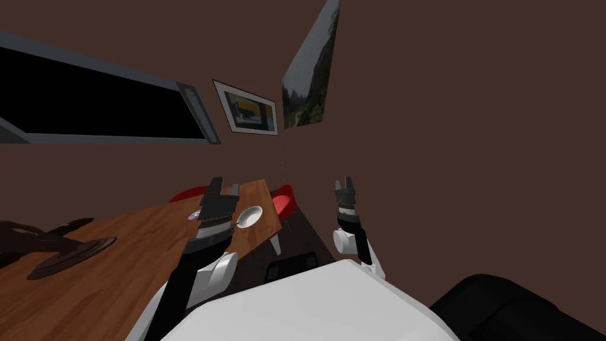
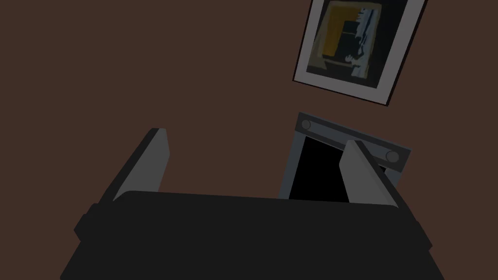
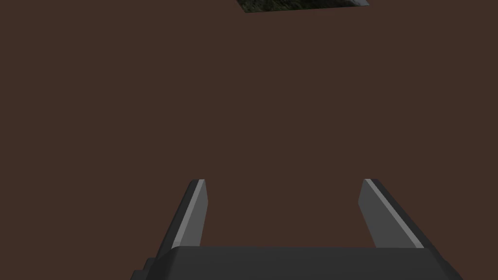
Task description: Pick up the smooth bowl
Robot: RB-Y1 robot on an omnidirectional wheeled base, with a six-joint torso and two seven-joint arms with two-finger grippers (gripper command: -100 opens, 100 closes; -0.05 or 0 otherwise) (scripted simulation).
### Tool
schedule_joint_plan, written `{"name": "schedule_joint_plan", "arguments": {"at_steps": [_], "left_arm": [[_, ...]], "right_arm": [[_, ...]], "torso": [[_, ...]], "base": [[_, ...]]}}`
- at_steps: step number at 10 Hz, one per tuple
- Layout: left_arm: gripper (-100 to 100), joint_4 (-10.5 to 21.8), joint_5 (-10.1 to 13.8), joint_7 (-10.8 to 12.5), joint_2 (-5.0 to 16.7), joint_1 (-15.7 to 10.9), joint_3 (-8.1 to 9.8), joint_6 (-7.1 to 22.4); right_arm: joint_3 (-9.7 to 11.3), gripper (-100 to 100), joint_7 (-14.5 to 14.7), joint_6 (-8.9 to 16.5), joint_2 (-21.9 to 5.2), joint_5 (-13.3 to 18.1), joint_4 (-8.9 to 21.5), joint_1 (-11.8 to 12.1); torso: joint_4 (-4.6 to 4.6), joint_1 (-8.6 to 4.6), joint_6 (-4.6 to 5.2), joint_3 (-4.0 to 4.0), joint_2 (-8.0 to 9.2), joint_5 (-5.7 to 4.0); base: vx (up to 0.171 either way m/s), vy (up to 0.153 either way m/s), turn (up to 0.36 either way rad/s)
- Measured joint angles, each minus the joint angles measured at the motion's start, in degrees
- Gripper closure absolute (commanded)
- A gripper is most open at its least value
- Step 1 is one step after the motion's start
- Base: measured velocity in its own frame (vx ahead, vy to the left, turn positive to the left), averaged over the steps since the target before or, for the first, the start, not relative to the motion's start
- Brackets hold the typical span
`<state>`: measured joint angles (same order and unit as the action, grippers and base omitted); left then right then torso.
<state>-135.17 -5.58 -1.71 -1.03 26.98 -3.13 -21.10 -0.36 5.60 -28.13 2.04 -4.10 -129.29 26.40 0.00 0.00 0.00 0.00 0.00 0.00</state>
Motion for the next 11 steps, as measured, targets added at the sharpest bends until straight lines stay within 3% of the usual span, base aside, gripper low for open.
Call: {"name": "schedule_joint_plan", "arguments": {"at_steps": [4,7,11], "left_arm": [[-100,1.55,1.93,0.54,4.85,-1.15,1.24,4.06],[-100,4.04,5.13,1.98,8.27,-2.65,3.90,9.21],[-100,7.05,7.73,3.15,9.87,-4.25,5.93,13.79]], "right_arm": [[0.01,0,0.00,0.00,0.01,0.00,0.00,-0.02],[0.01,0,0.00,0.00,0.00,0.00,0.00,-0.01],[0.00,0,0.00,0.00,0.00,0.00,0.00,-0.01]], "torso": [[0.11,-0.21,0.01,0.29,0.49,-0.05],[0.08,-0.11,0.01,0.19,0.33,-0.03],[0.04,-0.02,0.00,0.09,0.15,0.00]], "base": [[-0.118,-0.056,-0.026],[-0.075,-0.032,-0.036],[-0.040,-0.011,-0.033]]}}
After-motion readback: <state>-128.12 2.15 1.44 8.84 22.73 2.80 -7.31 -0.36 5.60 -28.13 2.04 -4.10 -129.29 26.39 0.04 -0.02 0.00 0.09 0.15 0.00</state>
